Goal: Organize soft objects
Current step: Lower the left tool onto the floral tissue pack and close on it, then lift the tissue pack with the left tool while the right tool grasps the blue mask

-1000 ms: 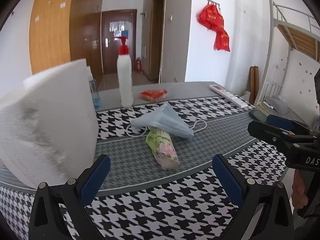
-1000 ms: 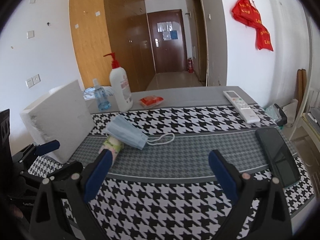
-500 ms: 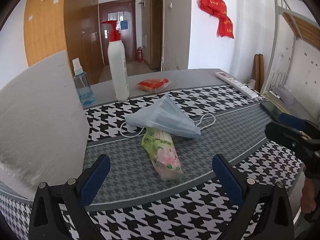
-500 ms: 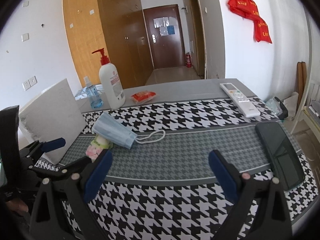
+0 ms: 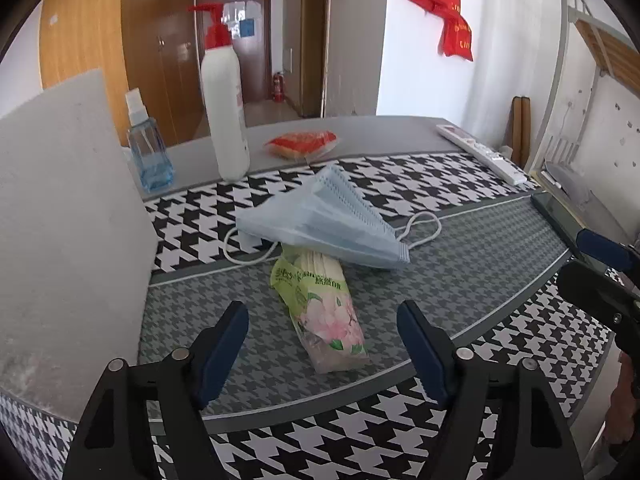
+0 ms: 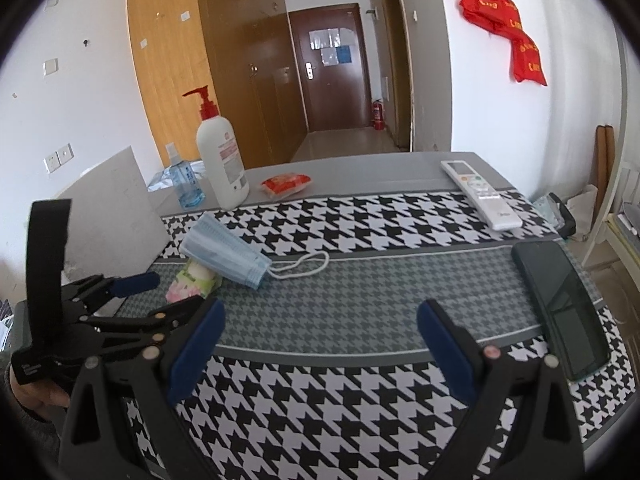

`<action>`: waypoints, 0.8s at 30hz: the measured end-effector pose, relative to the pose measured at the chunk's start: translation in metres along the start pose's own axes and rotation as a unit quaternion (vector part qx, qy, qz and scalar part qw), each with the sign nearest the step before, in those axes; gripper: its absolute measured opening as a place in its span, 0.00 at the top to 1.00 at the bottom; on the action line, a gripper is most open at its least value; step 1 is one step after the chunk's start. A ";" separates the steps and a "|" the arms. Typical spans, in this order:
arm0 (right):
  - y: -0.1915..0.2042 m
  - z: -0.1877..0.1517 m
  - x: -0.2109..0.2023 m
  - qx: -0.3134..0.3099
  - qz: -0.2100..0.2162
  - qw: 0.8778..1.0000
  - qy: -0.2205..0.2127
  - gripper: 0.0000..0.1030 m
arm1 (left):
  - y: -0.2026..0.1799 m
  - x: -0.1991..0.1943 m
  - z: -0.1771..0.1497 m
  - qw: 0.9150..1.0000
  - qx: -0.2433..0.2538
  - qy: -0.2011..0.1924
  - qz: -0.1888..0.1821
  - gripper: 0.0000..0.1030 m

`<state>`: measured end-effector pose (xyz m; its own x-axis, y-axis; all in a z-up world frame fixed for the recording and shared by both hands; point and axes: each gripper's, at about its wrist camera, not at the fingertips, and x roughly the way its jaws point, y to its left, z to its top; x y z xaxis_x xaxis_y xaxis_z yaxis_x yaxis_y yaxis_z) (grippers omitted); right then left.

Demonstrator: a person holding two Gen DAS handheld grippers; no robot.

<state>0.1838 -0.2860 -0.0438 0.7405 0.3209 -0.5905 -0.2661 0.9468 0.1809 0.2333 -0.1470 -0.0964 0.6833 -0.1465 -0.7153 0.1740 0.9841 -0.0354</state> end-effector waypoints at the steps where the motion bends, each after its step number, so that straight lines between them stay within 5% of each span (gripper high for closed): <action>1: 0.001 0.000 0.000 -0.001 0.000 1.000 0.000 0.04 | 0.000 0.000 0.000 1.000 0.000 0.001 0.000 0.28; 15: 0.015 0.000 0.018 -0.019 0.006 0.999 0.027 0.04 | 0.007 0.014 -0.003 0.999 -0.011 0.032 -0.016 0.64; 24: 0.029 0.003 0.030 -0.034 0.032 0.998 0.047 0.04 | 0.014 0.011 -0.004 0.999 -0.015 0.022 -0.026 0.73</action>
<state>0.1997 -0.2485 -0.0538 0.6600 0.3749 -0.6511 -0.3554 0.9193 0.1691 0.2406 -0.1349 -0.1073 0.6413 -0.1935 -0.7425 0.1859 0.9780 -0.0943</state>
